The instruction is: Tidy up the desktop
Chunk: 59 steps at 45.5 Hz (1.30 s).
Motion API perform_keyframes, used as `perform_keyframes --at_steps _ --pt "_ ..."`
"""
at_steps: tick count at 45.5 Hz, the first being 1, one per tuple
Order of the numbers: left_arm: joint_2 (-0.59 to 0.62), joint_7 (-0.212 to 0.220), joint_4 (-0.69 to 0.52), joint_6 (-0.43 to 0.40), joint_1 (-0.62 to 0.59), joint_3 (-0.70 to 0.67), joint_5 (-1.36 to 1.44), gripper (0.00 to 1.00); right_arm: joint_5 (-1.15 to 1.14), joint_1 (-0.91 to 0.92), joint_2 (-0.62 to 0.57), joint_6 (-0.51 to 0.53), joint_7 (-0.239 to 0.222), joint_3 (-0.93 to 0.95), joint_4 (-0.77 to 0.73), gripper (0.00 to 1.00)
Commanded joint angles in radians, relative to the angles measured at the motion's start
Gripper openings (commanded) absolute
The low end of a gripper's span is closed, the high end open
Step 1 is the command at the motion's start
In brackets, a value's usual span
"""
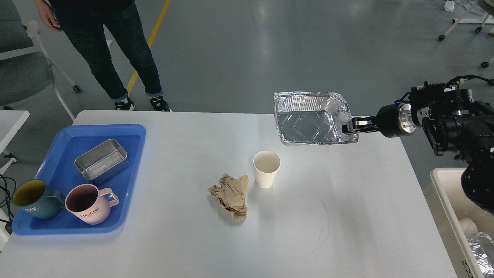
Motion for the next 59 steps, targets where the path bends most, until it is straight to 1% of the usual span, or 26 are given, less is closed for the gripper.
perform_keyframes --at_steps 1,5,8,13,17,24,30,32,34,40,42,45,51,59 --pt "0.062 0.004 -0.066 0.000 0.001 0.074 0.060 0.97 0.000 0.002 0.000 0.000 0.000 0.000 0.000 0.00" --pt "0.139 0.006 -0.141 0.000 0.000 0.095 0.100 0.97 0.000 0.002 -0.001 0.000 0.000 0.000 0.000 0.00" --pt "0.171 0.007 -0.175 0.000 0.001 0.098 0.119 0.97 0.000 0.002 -0.003 0.000 0.000 0.000 0.000 0.00" --pt "0.237 0.032 -0.230 0.000 0.003 0.115 0.123 0.97 0.000 0.000 -0.004 0.000 0.000 0.000 0.000 0.00" --pt "0.286 0.049 -0.238 0.000 0.003 0.118 0.123 0.97 0.000 0.000 -0.006 0.000 0.000 0.000 -0.004 0.00" --pt "0.300 0.052 -0.238 0.000 0.004 0.122 0.125 0.97 0.004 -0.001 0.000 0.003 0.001 0.000 -0.024 0.00" --pt "0.277 0.055 -0.235 0.000 0.004 0.120 0.125 0.97 0.009 -0.001 0.000 0.003 0.000 0.000 -0.024 0.00" --pt "0.254 0.060 -0.232 0.000 0.004 0.120 0.126 0.97 0.009 -0.001 0.000 0.003 0.001 0.000 -0.024 0.00" --pt "0.224 0.076 -0.229 0.000 0.003 0.120 0.128 0.97 0.011 -0.001 0.002 0.003 0.001 0.000 -0.024 0.00" --pt "0.098 0.162 -0.218 0.000 -0.003 0.115 0.128 0.97 0.017 -0.001 0.007 0.003 0.001 0.000 -0.024 0.00" --pt "0.035 0.187 -0.212 0.000 -0.006 0.108 0.128 0.97 0.017 -0.001 0.005 0.003 0.001 0.000 -0.024 0.00" --pt "-0.046 0.208 -0.188 0.006 -0.011 0.102 0.128 0.97 0.017 -0.005 0.002 0.004 0.003 0.000 -0.024 0.00" --pt "-0.232 0.238 -0.060 0.014 -0.043 0.102 0.131 0.97 0.015 -0.011 0.000 0.006 0.003 -0.002 -0.024 0.00" --pt "-0.470 0.256 0.136 0.004 -0.078 0.105 0.131 0.98 0.012 -0.017 0.000 0.012 0.000 -0.005 -0.023 0.00"
